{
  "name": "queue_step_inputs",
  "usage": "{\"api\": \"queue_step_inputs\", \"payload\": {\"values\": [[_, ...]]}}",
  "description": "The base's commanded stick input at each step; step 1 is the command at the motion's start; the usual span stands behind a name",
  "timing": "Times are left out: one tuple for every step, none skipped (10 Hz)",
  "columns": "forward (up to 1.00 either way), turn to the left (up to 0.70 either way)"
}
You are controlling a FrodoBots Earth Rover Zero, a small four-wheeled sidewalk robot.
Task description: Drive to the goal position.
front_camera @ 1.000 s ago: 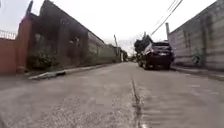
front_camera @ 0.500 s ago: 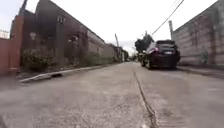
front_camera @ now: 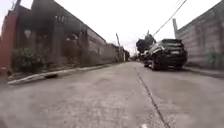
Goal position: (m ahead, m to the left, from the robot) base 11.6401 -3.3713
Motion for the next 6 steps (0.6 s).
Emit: {"api": "queue_step_inputs", "payload": {"values": [[1.00, 0.00], [1.00, 0.00], [1.00, 0.00], [1.00, 0.00], [1.00, 0.00], [1.00, 0.00]]}}
